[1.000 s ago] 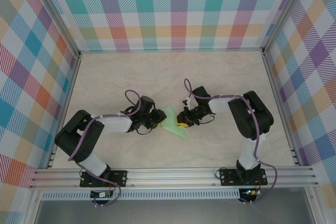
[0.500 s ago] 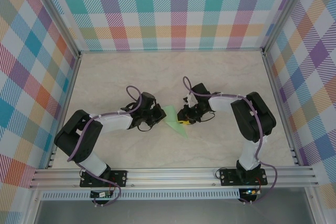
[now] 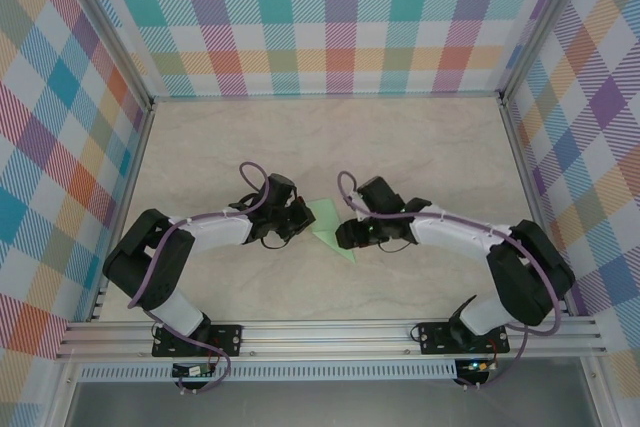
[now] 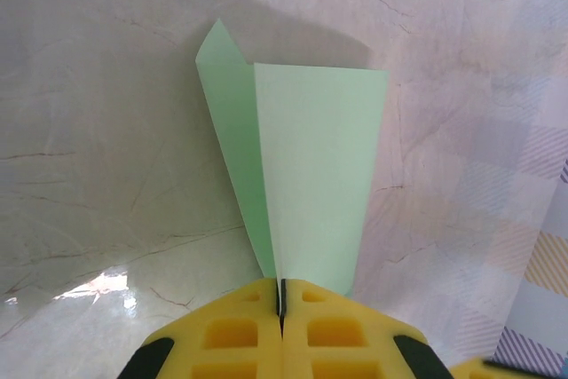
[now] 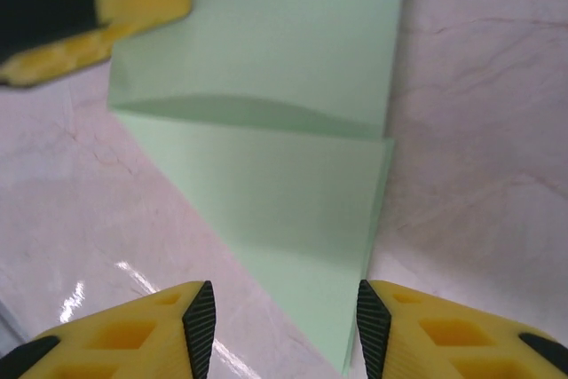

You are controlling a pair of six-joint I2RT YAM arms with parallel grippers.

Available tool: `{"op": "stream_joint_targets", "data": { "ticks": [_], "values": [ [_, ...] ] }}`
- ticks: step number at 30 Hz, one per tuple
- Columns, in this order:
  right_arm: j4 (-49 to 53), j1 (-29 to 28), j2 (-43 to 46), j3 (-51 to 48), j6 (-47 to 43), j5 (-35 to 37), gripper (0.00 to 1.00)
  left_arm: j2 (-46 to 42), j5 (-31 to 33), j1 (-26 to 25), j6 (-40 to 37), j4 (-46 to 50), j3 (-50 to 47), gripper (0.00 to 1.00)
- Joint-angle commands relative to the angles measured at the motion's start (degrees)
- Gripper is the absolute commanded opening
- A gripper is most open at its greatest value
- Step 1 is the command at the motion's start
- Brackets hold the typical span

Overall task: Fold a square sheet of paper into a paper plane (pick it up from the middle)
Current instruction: Fold the wing for the fifth time at the center of the table.

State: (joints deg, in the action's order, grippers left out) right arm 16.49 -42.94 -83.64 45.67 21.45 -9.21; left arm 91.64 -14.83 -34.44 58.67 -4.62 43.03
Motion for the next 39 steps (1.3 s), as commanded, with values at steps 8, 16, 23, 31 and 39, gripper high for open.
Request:
{"op": "stream_joint_targets", "data": {
  "ticks": [8, 16, 23, 31, 39],
  "values": [
    [-3.3, -8.1, -1.5, 0.3, -6.0, 13.8, 0.48, -0.6, -1.4, 0.8, -0.7, 0.2, 1.5, 0.01],
    [-2.7, -12.6, -6.2, 3.2, -8.4, 19.0, 0.47, -0.4, -1.7, 0.8, -0.9, 0.4, 1.8, 0.01],
    [-1.5, -14.4, -9.4, 4.9, -9.1, 24.1, 0.44, -0.6, -1.8, 0.9, -0.8, 0.7, 2.1, 0.01],
    [-1.4, -14.7, -10.8, 5.2, -8.9, 26.4, 0.39, -0.5, -1.8, 0.9, -1.0, 1.2, 2.4, 0.01],
    [-1.9, -14.8, -10.8, 5.0, -8.4, 27.0, 0.3, -0.3, -1.6, 0.9, -1.0, 1.5, 2.3, 0.01]
  ]
}}
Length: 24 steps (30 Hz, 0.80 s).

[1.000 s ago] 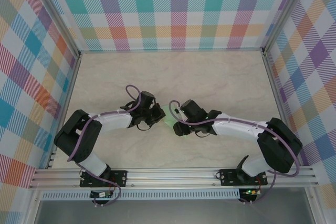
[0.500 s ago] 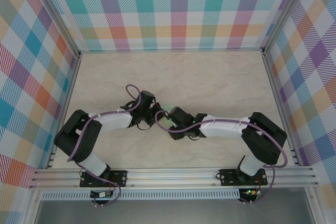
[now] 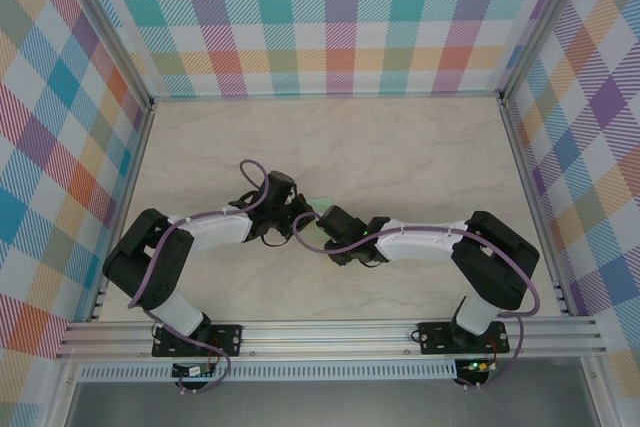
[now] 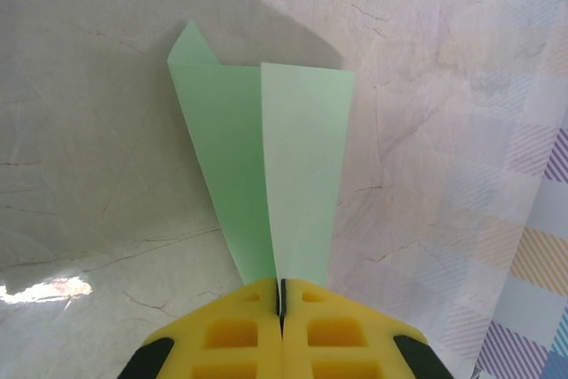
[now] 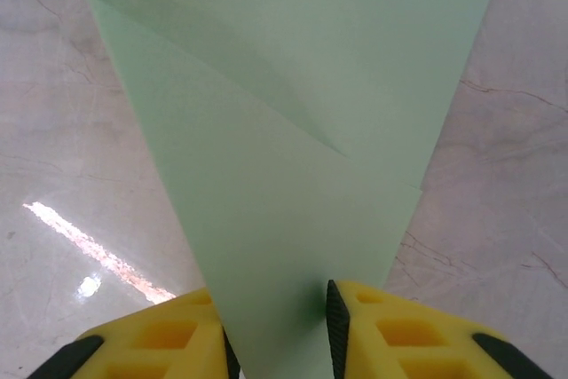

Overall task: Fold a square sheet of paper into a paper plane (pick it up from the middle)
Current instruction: Fold the wing for the fifth time at the center of the table.

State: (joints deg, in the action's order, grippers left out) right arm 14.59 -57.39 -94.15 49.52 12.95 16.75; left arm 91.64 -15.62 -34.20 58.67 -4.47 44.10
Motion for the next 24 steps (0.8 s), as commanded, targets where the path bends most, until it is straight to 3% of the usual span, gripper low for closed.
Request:
{"op": "stream_joint_targets", "data": {
  "ticks": [1, 9, 14, 18, 24],
  "values": [
    [-0.1, -0.3, -0.3, 1.1, 0.3, 1.2, 0.29, -0.4, -0.8, 0.8, -1.0, 1.4, 1.1, 0.01],
    [-0.2, -0.3, -0.6, 1.4, 0.1, 0.6, 0.15, -1.5, 0.2, 1.3, -1.1, 2.9, 0.6, 0.07],
    [0.0, -0.2, -0.9, 2.2, 0.3, -2.0, 0.11, -3.9, 1.5, 2.4, -1.0, 4.7, -0.4, 0.24],
    [-0.2, 1.2, -1.0, 2.9, 0.2, -8.1, 0.1, -8.5, 4.9, 3.4, -1.0, 8.6, -2.1, 0.44],
    [-2.8, 4.7, -0.5, 1.4, 1.9, -17.6, 0.09, -17.7, 10.1, 4.7, -0.9, 14.6, -5.1, 0.55]
  ]
}}
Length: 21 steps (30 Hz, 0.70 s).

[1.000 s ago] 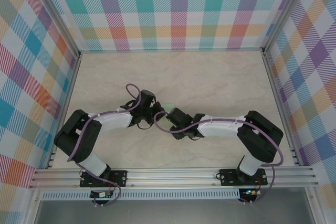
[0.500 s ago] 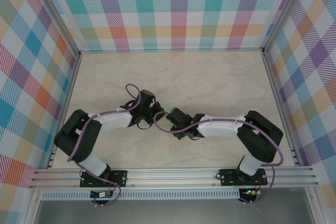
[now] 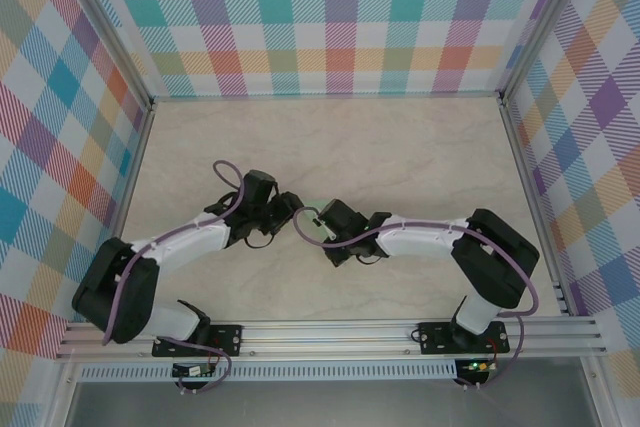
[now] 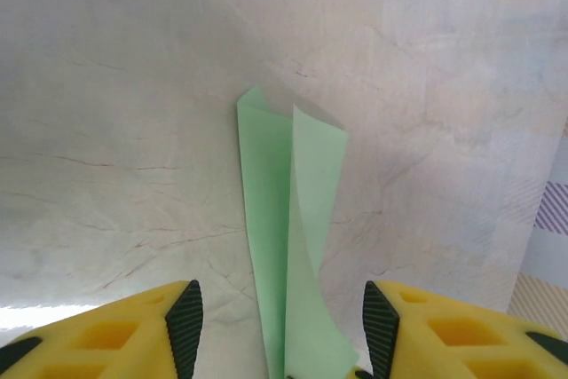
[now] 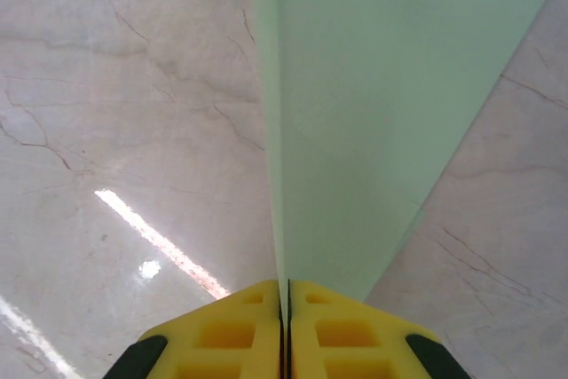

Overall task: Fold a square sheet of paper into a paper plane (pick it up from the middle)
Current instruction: Fold the wing for the fifth time at the center of the table.

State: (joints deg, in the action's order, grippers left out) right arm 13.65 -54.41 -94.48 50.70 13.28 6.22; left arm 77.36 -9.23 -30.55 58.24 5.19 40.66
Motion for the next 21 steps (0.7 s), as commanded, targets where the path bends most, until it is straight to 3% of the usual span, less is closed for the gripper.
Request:
{"op": "stream_joint_targets", "data": {
  "ticks": [1, 8, 21],
  "values": [
    [-2.2, 2.4, -0.3, 0.1, 1.9, -8.7, 0.09, -4.7, 4.1, 1.4, -0.5, 5.6, -2.2, 0.55],
    [-6.8, 7.1, 0.9, -3.2, 4.6, -19.1, 0.1, -8.5, 3.8, 1.9, -0.5, 6.3, -4.4, 0.56],
    [-8.6, 10.5, -2.4, -3.8, 6.9, -26.5, 0.14, -5.4, 0.1, 1.9, -0.2, 2.8, -4.5, 0.56]
  ]
}}
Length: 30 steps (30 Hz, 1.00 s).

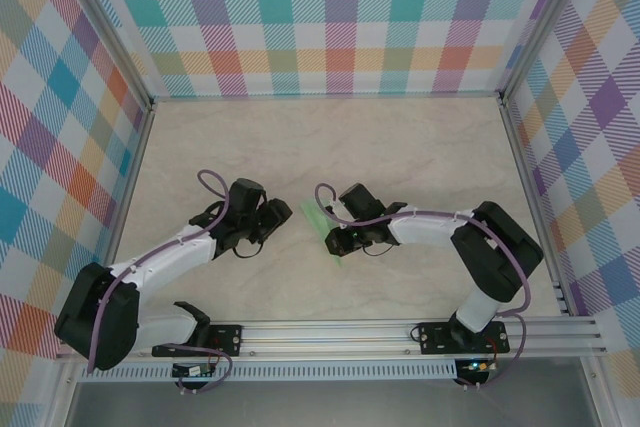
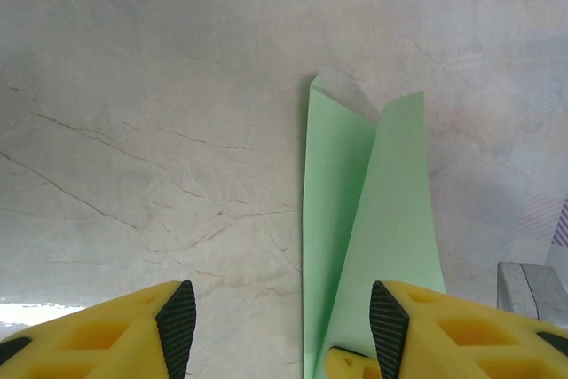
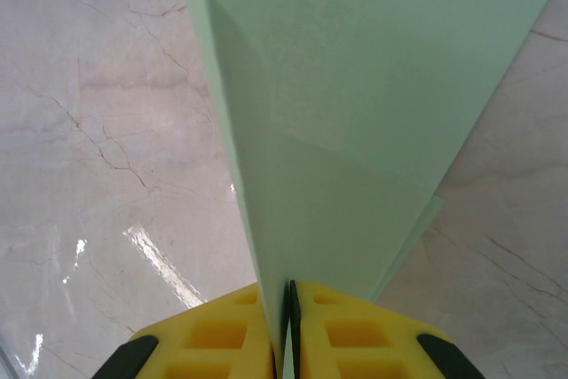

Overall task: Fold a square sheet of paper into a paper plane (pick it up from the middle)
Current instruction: Fold the wing for the fifth time at the center of the table.

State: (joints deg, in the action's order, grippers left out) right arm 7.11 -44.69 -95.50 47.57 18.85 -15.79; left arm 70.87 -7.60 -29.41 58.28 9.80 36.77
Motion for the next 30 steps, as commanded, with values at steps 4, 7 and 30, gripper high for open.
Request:
{"op": "stream_joint_targets", "data": {
  "ticks": [4, 7, 30],
  "values": [
    [-1.6, 1.0, -2.5, -0.3, 1.7, -4.6, 0.14, 1.8, -2.1, 0.8, -0.3, -2.3, -0.7, 0.56],
    [-0.7, 1.0, -2.4, 0.4, 1.2, -4.5, 0.15, 2.1, -2.6, 0.8, -0.3, -3.4, -0.7, 0.57],
    [5.8, -3.9, -1.1, 3.4, -6.8, 8.7, 0.14, 9.9, -4.6, 0.8, 5.1, -9.7, 4.0, 0.69]
  ]
}}
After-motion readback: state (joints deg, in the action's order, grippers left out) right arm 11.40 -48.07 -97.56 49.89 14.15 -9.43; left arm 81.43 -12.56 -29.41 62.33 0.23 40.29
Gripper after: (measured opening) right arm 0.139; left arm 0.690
